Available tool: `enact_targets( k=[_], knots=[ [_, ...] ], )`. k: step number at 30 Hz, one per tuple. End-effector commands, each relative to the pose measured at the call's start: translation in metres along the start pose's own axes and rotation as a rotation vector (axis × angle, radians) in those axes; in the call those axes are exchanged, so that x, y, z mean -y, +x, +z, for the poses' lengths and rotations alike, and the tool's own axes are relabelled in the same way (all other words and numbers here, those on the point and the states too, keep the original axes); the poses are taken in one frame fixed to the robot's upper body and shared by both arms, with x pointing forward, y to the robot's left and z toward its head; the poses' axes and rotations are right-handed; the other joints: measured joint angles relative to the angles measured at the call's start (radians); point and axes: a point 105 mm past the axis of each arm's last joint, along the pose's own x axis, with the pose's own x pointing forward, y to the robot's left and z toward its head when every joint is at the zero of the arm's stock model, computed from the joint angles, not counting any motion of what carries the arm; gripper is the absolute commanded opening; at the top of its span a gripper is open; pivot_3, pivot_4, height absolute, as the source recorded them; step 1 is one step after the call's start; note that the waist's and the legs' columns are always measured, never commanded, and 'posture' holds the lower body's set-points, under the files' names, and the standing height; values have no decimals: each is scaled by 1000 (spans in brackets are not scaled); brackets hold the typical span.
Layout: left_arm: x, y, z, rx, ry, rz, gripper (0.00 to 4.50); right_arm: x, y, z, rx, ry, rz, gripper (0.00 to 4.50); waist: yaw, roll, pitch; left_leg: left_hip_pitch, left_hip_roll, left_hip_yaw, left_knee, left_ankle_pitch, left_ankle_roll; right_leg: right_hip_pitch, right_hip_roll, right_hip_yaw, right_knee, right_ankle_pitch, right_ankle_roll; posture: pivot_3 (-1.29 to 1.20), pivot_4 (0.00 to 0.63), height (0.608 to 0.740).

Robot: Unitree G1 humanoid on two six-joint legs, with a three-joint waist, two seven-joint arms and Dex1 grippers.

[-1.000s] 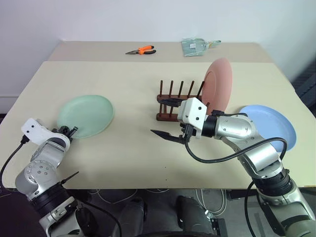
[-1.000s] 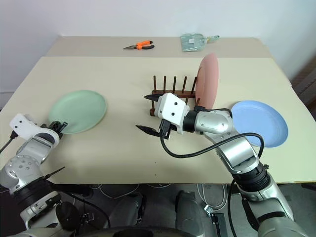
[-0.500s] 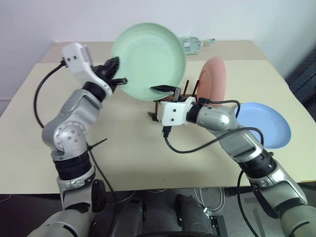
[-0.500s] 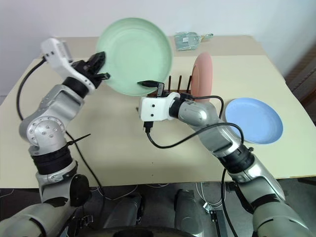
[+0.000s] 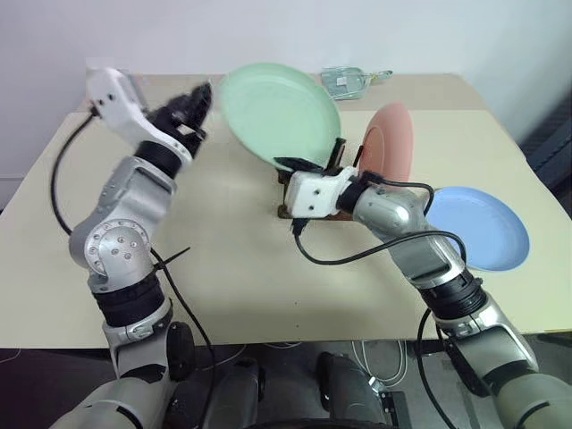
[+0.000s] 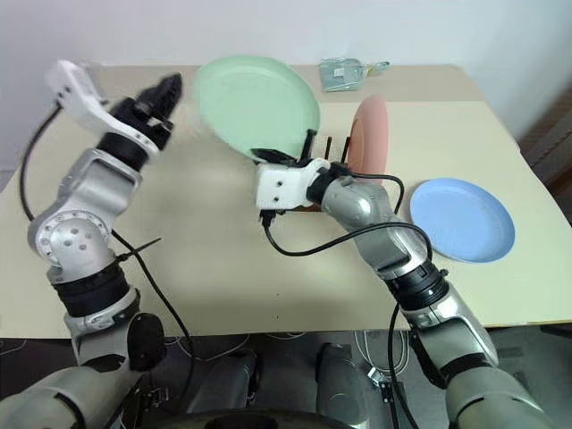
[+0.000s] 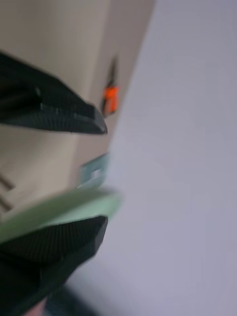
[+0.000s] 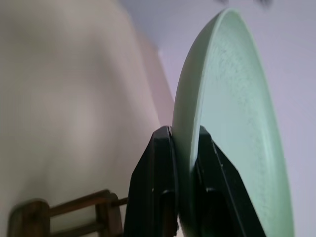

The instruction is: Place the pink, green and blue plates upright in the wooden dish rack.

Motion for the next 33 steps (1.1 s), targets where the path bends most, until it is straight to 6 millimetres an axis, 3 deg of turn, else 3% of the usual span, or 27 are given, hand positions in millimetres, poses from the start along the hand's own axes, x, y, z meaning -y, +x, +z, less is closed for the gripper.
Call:
enact_targets(
  k=[1, 5, 10, 17, 24, 28, 31, 33],
  knots=[
    [-5, -8, 7, 38, 180, -30, 2523, 29, -16, 25, 117, 269, -112, 0, -2, 1, 0, 0, 0, 0, 0, 0, 0, 0, 0, 0, 0, 0, 0, 0, 150, 740],
    [2, -38, -49, -192, 341, -258, 2523, 52, -38, 25, 199, 825, -262, 0, -3, 2, -1, 2, 1, 1, -6, 0, 0, -1, 1, 2, 0, 0, -1, 0, 150, 740],
    [26, -78, -105, -406, 384, -514, 2523, 58, -48, 16, 205, 1152, -369, 0, 2, 3, 0, 0, 1, -1, -8, 2, -2, -4, 1, 1, 0, -1, -6, 0, 150, 740],
    [44, -86, -119, -435, 299, -587, 2523, 56, -51, 4, 182, 1351, -429, 0, -4, 6, -1, 0, 1, 1, -11, 2, -2, -8, 1, 2, 1, 0, -7, 0, 150, 740],
    [43, -87, -120, -447, 303, -593, 2523, 55, -44, -4, 118, 1377, -434, 0, -4, 6, -1, 0, 1, 1, -10, 2, -2, -8, 1, 2, 1, 0, -7, 0, 150, 740],
    [44, -88, -121, -448, 300, -599, 2587, 61, -42, -6, 83, 1272, -439, 1645, -5, 6, -1, 0, 1, 1, -10, 2, -2, -8, 1, 2, 1, 0, -7, 0, 150, 740],
    [49, -90, -122, -452, 284, -617, 2587, 76, -44, 8, 83, 961, -413, 3108, -3, 7, 0, 0, 1, 2, -10, 2, -2, -8, 1, 2, 1, 0, -7, 0, 150, 740],
    [51, -91, -124, -460, 277, -631, 2587, 85, -49, 19, 100, 764, -382, 3108, -3, 7, 0, 0, 1, 2, -10, 2, -2, -7, 1, 2, 1, 0, -6, 0, 150, 740]
  ],
)
